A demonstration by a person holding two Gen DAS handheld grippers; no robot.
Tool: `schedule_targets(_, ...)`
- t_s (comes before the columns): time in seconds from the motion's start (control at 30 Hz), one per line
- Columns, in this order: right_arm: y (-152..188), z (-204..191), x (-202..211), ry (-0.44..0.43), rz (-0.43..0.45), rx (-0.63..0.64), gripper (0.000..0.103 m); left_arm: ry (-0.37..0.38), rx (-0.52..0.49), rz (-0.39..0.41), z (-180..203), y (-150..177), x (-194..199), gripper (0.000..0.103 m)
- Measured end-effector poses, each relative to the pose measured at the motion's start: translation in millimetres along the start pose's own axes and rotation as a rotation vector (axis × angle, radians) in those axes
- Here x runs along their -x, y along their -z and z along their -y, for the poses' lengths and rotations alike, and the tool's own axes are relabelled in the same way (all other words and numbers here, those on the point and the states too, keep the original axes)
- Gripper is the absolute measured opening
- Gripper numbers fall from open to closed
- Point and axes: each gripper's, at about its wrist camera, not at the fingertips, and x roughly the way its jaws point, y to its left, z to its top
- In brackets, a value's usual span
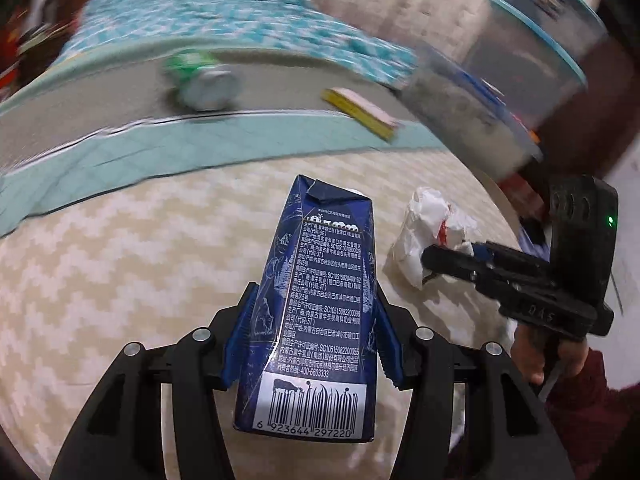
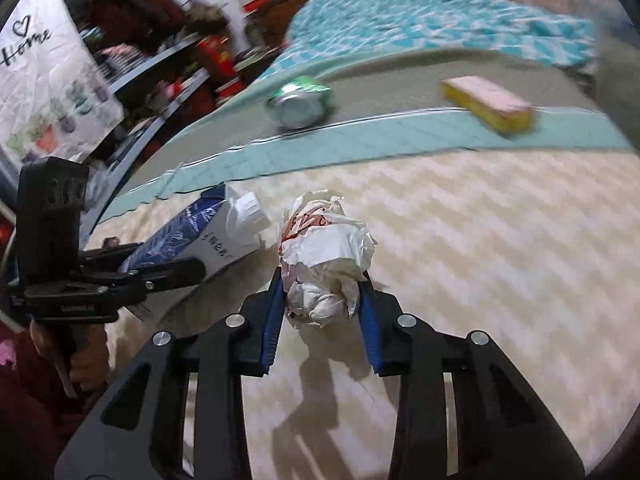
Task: Collect trash
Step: 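Grasp the blue milk carton with the left gripper while the right grasps crumpled white paper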
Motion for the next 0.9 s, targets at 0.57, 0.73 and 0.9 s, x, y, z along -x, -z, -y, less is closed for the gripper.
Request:
schedule_targets(0.57,62.1,63.6,67.1,0.177,0.114,-0.166,0.076,-0.056,-0.199,-0.073,80.0,-7.6,-51.2,0.075)
schedule_targets(0.73,62.8,58.9,54.6,0.171,0.101,-0.146,0.078,-0.087,-0.211,-0.095,78.8,-5.2,-40.6,0.076)
schedule_targets(0.9,69.8,57.5,55.3,0.187,0.136,-0.101,0.076,-0.137,-0.266,-0.166,90.2,7.4,-55.1,0.073)
